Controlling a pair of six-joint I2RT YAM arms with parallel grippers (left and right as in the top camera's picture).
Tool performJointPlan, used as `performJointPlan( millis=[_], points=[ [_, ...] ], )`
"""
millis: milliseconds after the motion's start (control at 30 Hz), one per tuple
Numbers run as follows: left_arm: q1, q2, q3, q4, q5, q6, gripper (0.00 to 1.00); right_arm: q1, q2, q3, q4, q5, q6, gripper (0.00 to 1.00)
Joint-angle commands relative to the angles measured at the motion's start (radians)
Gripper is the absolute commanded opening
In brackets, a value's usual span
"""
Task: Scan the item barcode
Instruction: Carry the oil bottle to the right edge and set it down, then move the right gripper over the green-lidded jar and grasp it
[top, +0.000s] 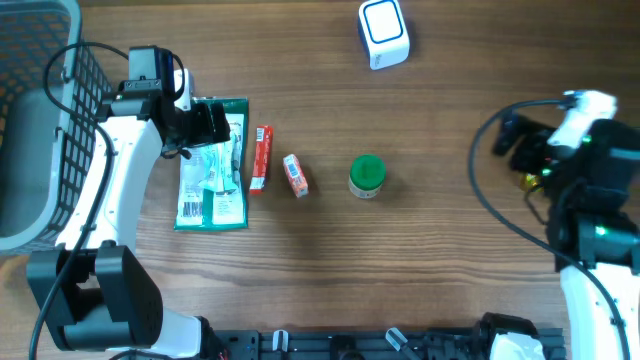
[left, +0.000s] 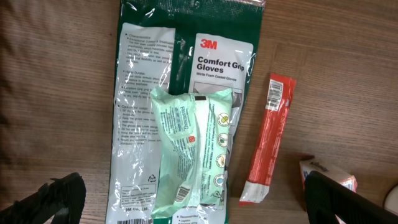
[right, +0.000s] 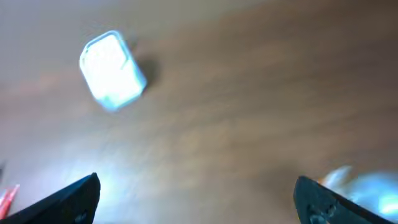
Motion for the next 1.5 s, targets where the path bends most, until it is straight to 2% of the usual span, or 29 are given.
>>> performJointPlan(
  millis=[0,133,200,267,300,367,400,433,467,500,633,733,767,867,900,1133,1267,1467],
  points=[
    [0.005,-0.013,0.010,-0.001,-0.006,0.001,1.00,0.144,0.038,0.021,-0.078,-0.041,0.093,1.00],
    [0.005,-0.013,0.010,-0.001,-0.006,0.001,1.00,0.309,0.133,0.021,-0.111,-0.041,0.201,1.00],
    [0.005,-0.013,0.010,-0.001,-0.006,0.001,1.00,0.339,0.195,0.021,-0.142,-0.092,0.280,1.00],
    [0.005,-0.013,0.010,-0.001,-0.006,0.001,1.00,0.343,0.261,0.019,-0.165,-0.152,0.283,0.99],
    [0.005,-0.013,0.010,-0.001,-0.006,0.001,1.00,0.343,0.299,0.014,-0.175,-0.155,0.284,0.91],
    [0.005,-0.013,0.010,-0.001,-0.006,0.001,1.00,0.343,0.356,0.014,-0.208,-0.154,0.282,0.69],
    [0.005,-0.013,0.010,-0.001,-0.006,0.002,1.00,0.343,0.384,0.014,-0.230,-0.147,0.280,0.24],
    [0.005,-0.013,0.010,-0.001,-0.006,0.001,1.00,0.343,0.399,0.014,-0.246,-0.138,0.280,0.09],
    [0.005,-0.013,0.010,-0.001,-0.006,0.001,1.00,0.343,0.408,0.014,-0.264,-0.125,0.279,0.08],
    [0.005,-0.013,0.010,-0.001,-0.006,0.002,1.00,0.343,0.408,0.015,-0.277,-0.115,0.278,0.08],
    [0.005,-0.013,0.010,-0.001,-0.006,0.001,1.00,0.343,0.406,0.145,-0.452,-0.121,0.226,0.24],
    [0.005,-0.013,0.010,-0.001,-0.006,0.001,1.00,0.350,0.406,0.333,-0.633,-0.121,0.202,0.50],
    [0.005,-0.013,0.010,-0.001,-0.006,0.001,1.00,0.370,0.406,0.400,-0.655,-0.120,0.174,0.65],
    [0.005,-0.013,0.010,-0.001,-0.006,0.001,1.00,0.463,0.411,0.452,-0.641,-0.089,0.176,0.94],
    [0.005,-0.013,0.010,-0.001,-0.006,0.001,1.00,0.490,0.418,0.452,-0.637,-0.058,0.178,0.99],
    [0.005,-0.013,0.010,-0.001,-0.006,0.001,1.00,0.669,0.622,0.452,-0.536,0.154,0.257,1.00],
    [0.005,-0.013,0.010,-0.001,-0.006,0.001,1.00,0.672,0.724,0.452,-0.461,0.151,0.257,1.00],
    [0.005,-0.013,0.010,-0.001,-0.006,0.001,1.00,0.672,0.777,0.450,-0.401,0.150,0.257,1.00]
  ],
)
